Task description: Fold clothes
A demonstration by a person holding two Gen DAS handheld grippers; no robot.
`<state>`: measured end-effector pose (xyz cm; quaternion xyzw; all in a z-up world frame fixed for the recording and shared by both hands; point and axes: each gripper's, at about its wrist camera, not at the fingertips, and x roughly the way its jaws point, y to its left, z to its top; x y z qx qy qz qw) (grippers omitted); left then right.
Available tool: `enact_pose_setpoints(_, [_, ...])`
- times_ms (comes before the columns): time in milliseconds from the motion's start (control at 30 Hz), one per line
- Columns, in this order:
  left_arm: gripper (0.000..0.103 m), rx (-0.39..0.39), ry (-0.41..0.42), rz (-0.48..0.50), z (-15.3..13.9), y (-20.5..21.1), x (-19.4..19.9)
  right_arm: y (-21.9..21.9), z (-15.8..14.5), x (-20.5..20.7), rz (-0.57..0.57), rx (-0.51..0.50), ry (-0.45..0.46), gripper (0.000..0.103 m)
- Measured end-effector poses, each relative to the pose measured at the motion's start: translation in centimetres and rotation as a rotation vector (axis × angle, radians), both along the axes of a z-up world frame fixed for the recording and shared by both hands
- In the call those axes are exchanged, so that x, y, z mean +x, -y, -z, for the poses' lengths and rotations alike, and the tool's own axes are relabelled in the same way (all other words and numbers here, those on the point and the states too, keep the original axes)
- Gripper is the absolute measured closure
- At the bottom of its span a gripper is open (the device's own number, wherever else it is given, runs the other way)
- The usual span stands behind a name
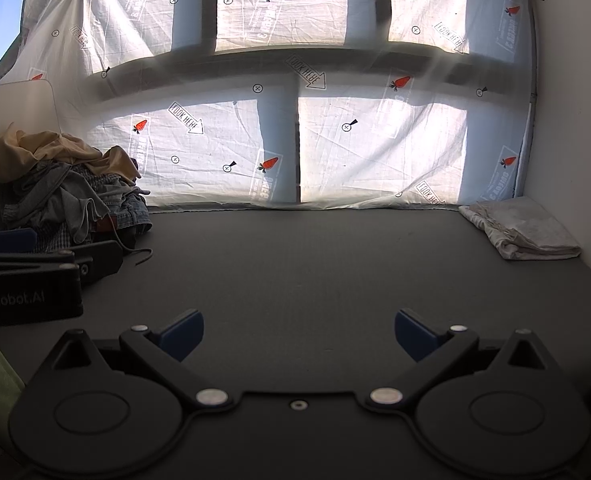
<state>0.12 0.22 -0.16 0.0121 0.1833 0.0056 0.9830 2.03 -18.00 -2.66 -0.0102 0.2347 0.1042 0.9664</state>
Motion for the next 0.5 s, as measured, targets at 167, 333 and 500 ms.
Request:
enact_pose_setpoints(167, [0.000, -0.001, -0.002, -0.001, -0.04, 0.09, 0.01, -0.20, -0.08, 0.03, 0.002, -0.002, -0.001, 0.000])
enact_pose_setpoints(333, [0.000, -0.004, -0.002, 0.002, 0.00, 0.21, 0.21, -0.15, -0.15, -0.02, 0.006, -0.007, 0.001, 0.000])
enact_pose_setpoints(500, [0.000, -0.004, -0.003, 0.007, 0.14, 0.55, 0.46, 0.14, -0.23, 0.22, 0.016, -0.006, 0.000, 0.000])
